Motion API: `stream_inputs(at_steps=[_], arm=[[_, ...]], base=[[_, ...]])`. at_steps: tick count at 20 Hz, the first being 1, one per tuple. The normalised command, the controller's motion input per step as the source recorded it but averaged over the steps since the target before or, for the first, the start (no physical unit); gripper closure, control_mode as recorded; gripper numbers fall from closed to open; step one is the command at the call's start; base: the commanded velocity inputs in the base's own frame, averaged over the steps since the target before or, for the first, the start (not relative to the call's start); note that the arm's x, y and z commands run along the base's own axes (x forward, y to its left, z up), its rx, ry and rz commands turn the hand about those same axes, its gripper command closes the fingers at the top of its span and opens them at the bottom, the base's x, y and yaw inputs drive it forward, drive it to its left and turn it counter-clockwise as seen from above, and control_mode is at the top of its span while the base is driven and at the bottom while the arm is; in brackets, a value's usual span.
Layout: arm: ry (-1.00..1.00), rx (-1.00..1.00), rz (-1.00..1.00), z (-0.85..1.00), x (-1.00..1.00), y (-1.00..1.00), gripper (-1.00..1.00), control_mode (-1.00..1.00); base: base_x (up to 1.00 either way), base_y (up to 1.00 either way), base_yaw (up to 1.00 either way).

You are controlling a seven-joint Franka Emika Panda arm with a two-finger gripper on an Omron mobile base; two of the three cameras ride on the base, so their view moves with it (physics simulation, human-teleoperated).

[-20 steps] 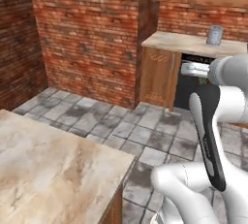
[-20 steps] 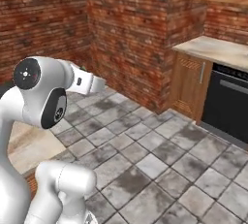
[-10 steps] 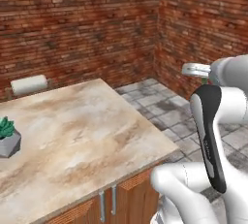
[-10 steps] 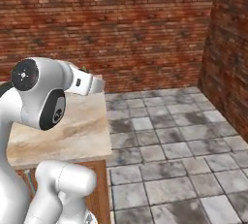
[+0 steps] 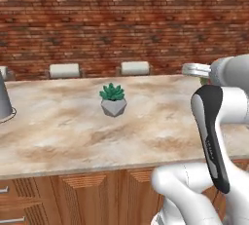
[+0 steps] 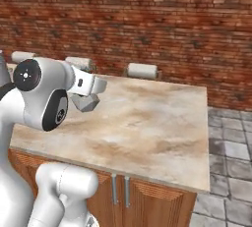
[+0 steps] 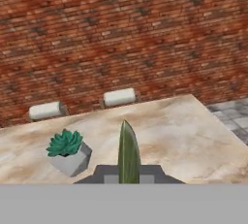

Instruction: Take the lemon wedge from the fridge and place it on the plate with fish on the dining counter.

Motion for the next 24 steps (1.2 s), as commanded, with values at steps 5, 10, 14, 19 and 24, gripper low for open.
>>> stream_inputs(at_steps=[5, 10, 14, 19, 24], arm=[[0.0, 0.0, 0.0, 0.0, 0.0, 0.0, 1.0, 1.0], [0.0, 0.0, 0.0, 0.0, 0.0, 0.0, 1.0, 1.0], [0.0, 0.0, 0.0, 0.0, 0.0, 0.0, 1.0, 1.0], [0.0, 0.0, 0.0, 0.0, 0.0, 0.0, 1.0, 1.0], [0.0, 0.0, 0.0, 0.0, 0.0, 0.0, 1.0, 1.0]], base=[[-0.19, 1.0, 0.46], [-0.15, 1.0, 0.25], [-0.4, 1.0, 0.03], [0.03, 1.0, 0.0], [0.46, 1.0, 0.0]])
